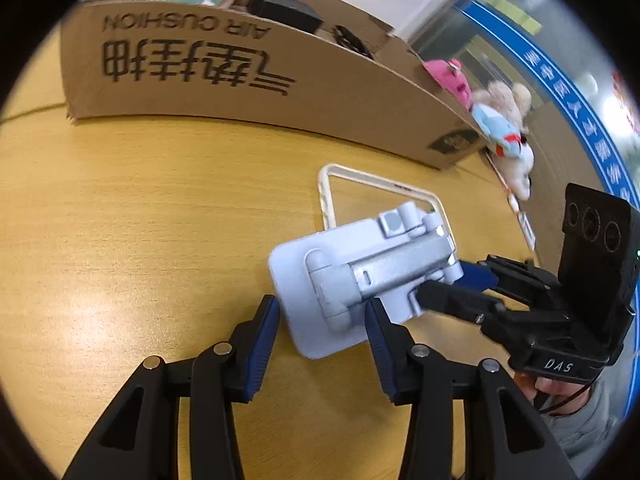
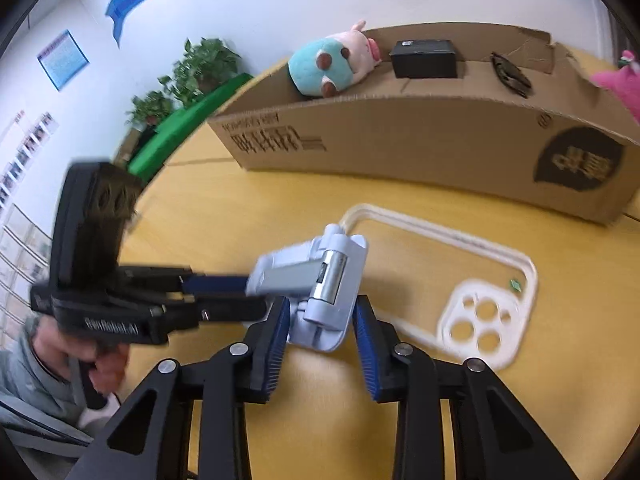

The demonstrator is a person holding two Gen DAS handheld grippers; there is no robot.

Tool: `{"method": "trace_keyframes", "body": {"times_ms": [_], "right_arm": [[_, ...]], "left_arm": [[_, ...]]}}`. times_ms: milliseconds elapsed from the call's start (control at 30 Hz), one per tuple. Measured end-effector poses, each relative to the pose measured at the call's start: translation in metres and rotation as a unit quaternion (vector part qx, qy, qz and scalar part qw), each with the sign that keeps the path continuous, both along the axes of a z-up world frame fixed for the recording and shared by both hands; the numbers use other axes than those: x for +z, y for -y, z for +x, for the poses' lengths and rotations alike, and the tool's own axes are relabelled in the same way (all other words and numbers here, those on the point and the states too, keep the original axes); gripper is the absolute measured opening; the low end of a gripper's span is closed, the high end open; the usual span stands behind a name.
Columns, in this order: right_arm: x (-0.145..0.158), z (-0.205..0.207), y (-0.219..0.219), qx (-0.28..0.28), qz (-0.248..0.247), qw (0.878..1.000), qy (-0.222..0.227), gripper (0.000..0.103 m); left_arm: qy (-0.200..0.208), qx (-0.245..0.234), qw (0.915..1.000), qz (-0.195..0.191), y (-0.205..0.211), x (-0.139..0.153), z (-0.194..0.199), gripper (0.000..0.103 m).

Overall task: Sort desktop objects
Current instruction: 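Lift the phone stand and carry it over the cardboard box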

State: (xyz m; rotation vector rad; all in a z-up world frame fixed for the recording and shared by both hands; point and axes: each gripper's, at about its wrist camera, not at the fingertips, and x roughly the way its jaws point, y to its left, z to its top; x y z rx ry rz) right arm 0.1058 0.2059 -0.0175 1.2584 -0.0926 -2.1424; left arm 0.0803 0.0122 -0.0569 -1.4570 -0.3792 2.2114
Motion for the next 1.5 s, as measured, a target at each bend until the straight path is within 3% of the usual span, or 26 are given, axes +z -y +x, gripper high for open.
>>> {"method": "trace_keyframes", "body": {"times_ms": [100,267,500,633,867,1167,1367,1500], "right_arm": [[-0.009,0.006,-0.002,-0.01,-0.007,1.0,0.02,0.035],[-0.02,0.006,0.002,-0.024,0.024,0.999,0.018,0.036],[-0.018,0.013,0.004,-0.034,0.037,0.999,-0.011,0.032],[-0.009,0.017,0.001,-0.045,0.027,0.998,-0.024,0.032],[0.045,0.003,0.002,-0.063,-0.002,0.994,-0.088,0.032],[0.141,-0.05,0.006,-0.075,-0.028,0.977,-0.195,0.032],[0.17,-0.093,0.018,-0.075,-0.049,0.974,-0.208,0.032],[0.165,-0.13,0.036,-0.067,-0.058,0.978,-0.186,0.032]], "left_arm": [[-0.012,-0.011,0.9998,-0.014,-0.003,0.001,0.005,0.043],[-0.024,-0.018,0.9988,-0.04,-0.005,0.001,0.008,0.038],[-0.033,-0.004,0.9987,-0.038,-0.003,0.002,0.013,0.034],[-0.054,0.004,0.9982,-0.026,0.0,0.017,0.014,0.034],[-0.133,0.006,0.9906,-0.029,0.002,0.078,-0.005,0.034],[-0.253,0.001,0.9665,-0.045,0.009,0.176,-0.061,0.034],[-0.266,0.008,0.9618,-0.063,0.026,0.199,-0.102,0.034],[-0.241,0.021,0.9675,-0.074,0.046,0.188,-0.13,0.034]]}}
